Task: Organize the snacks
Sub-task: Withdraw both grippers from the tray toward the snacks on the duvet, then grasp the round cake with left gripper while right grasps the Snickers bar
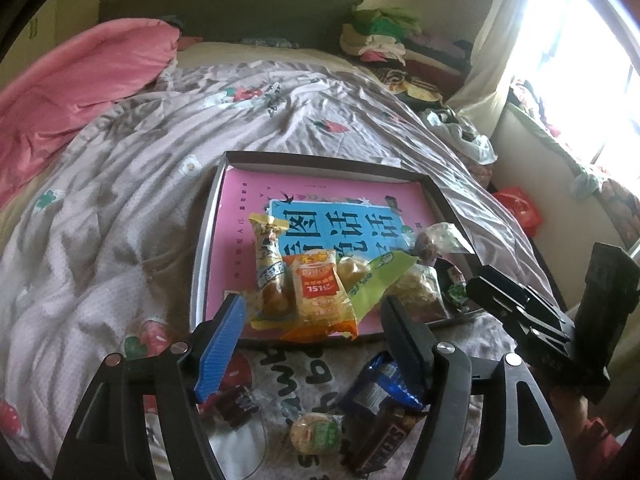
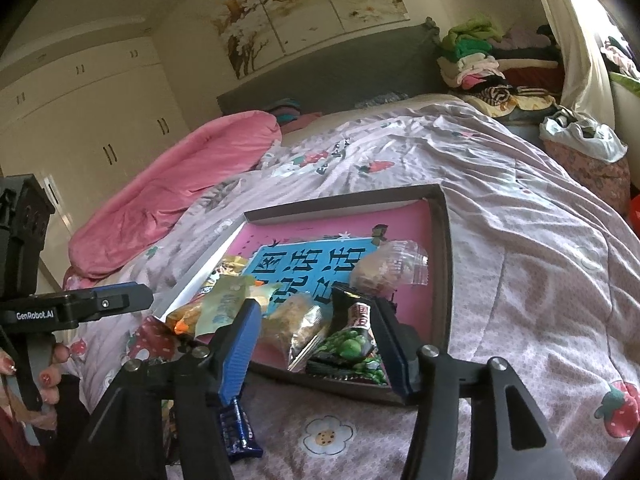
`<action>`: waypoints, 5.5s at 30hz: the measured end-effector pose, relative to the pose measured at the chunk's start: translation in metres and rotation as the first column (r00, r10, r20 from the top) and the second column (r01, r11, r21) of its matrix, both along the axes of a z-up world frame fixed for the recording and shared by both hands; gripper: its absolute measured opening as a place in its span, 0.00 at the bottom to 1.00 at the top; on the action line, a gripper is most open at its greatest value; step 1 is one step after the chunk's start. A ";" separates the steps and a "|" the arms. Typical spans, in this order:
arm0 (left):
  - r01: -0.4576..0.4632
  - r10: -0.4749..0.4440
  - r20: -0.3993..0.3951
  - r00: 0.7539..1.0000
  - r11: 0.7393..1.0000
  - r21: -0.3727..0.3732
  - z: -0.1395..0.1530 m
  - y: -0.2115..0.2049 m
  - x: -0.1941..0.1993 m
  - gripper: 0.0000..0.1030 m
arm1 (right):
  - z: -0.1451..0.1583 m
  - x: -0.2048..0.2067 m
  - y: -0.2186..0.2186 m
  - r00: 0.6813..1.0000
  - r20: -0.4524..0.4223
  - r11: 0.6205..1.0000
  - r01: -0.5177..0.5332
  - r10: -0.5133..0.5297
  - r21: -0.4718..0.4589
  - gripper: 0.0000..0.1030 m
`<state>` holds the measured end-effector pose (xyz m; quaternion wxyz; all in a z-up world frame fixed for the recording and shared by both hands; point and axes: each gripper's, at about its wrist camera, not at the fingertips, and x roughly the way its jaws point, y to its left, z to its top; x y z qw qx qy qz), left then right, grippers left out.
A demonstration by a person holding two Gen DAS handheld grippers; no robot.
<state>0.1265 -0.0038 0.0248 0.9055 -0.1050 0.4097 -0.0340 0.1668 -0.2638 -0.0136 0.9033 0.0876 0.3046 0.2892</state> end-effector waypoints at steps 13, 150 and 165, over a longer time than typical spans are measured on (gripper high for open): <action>-0.017 0.017 0.003 1.000 1.000 0.019 0.002 0.007 -0.007 0.71 | 0.006 -0.012 0.010 0.999 0.032 0.999 -0.039 0.040 -0.028 0.60; 0.130 -0.108 -0.195 0.975 0.986 0.102 -0.069 -0.011 -0.048 0.73 | -0.035 -0.059 0.089 0.924 -0.210 0.943 -0.333 0.321 -0.021 0.21; 0.155 -0.136 -0.195 0.971 0.985 0.082 -0.080 -0.027 -0.042 0.37 | -0.025 -0.053 0.072 0.944 -0.170 0.960 -0.280 0.281 0.031 0.17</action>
